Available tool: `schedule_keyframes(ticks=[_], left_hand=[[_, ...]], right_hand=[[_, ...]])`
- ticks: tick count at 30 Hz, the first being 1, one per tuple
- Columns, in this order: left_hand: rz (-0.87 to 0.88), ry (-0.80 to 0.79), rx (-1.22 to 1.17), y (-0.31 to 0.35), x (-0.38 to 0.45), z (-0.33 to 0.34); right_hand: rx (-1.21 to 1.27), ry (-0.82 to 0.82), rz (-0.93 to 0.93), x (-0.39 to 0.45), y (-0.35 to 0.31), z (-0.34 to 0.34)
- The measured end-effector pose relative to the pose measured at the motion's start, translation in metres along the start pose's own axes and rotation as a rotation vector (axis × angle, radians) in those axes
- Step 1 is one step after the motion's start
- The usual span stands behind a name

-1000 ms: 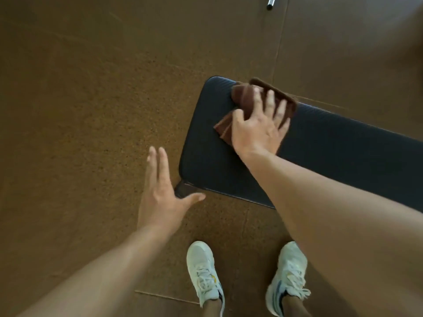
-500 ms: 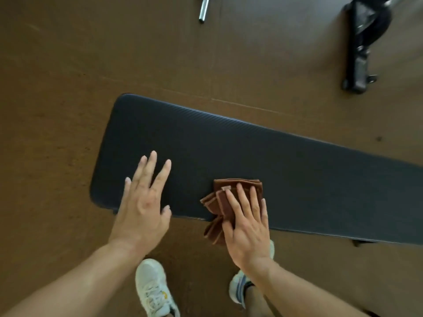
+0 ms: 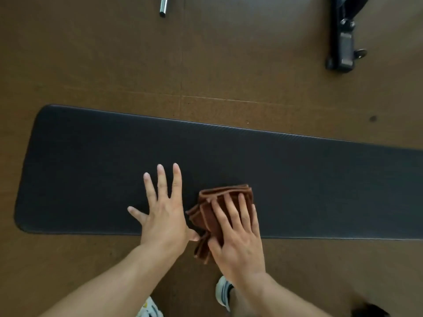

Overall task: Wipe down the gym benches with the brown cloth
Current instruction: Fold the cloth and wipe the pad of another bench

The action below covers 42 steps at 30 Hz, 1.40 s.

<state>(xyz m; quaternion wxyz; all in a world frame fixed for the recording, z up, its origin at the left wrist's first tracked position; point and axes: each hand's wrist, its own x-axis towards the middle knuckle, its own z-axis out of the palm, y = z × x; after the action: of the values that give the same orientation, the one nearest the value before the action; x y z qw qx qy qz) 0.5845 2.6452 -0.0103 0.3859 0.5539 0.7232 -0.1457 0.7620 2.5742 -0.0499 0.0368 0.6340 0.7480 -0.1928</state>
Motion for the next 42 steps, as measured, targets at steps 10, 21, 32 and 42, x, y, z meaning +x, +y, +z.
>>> schedule_keyframes(ticks=[10,21,32,42], left_hand=[[-0.167,0.019,0.197,0.033,0.010,0.010],[-0.169,0.027,0.241,0.030,0.011,0.016],[-0.149,0.090,0.173,0.029,0.010,0.019],[-0.009,0.154,-0.017,0.011,0.003,0.028]], right_hand=[[0.094,0.014,0.013,0.185,0.040,-0.056],[-0.068,-0.061,-0.309,0.003,0.097,-0.020],[0.012,0.077,0.086,0.141,0.089,-0.064],[-0.200,-0.097,-0.202,0.109,0.080,-0.067]])
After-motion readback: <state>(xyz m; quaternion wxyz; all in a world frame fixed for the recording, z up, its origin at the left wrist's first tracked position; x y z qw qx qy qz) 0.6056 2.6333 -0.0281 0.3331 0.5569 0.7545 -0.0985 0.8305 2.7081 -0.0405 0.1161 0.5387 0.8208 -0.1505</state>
